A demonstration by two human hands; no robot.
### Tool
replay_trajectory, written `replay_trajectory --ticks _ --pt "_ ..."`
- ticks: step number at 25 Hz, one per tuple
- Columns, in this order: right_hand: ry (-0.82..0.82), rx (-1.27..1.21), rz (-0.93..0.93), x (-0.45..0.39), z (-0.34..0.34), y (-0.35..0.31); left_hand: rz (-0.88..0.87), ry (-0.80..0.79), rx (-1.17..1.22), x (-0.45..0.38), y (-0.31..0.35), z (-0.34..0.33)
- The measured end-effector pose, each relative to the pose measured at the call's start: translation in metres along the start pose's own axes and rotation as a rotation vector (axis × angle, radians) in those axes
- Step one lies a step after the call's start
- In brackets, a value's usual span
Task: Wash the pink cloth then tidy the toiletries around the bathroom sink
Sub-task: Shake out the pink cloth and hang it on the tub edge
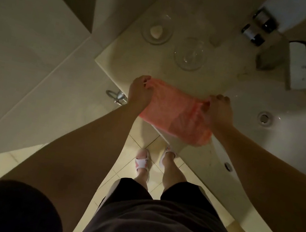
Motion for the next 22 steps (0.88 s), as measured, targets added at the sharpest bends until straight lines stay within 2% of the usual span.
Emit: replay_trajectory --ticks 2,6,10,13,17,22 --pt "0.024 0.022 0.069 -0.006 0.003 -0.020 -0.047 0.077 -0.047 0.018 0.004 0.000" --pt "-0.098 -0.021 0.192 -0.024 -0.011 -0.053 -0.004 0.139 -0.048 0.062 -0.016 -0.015" --pt "-0.193 -0.051 0.178 -0.037 -0.024 -0.055 0.188 -0.097 -0.084 0.085 -0.048 -0.058" --pt "-0.269 -0.033 0.175 -0.041 -0.027 -0.053 0.464 -0.229 0.019 0.093 -0.072 -0.078" --pt "-0.325 0.000 0.209 -0.041 -0.028 -0.060 0.732 -0.211 0.229 0.097 -0.088 -0.084" --pt "-0.333 -0.133 0.205 -0.037 -0.023 -0.061 0.820 -0.172 0.285 0.104 -0.092 -0.087"
Point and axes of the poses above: each hand's wrist, its own x-axis away from the middle knuckle, its own z-axis out of the back of the hand, y = z × x, the point moved 9 cm from there along -x, towards the middle knuckle, and after that the axes turned 4 degrees about z, right-handed, at the moved point
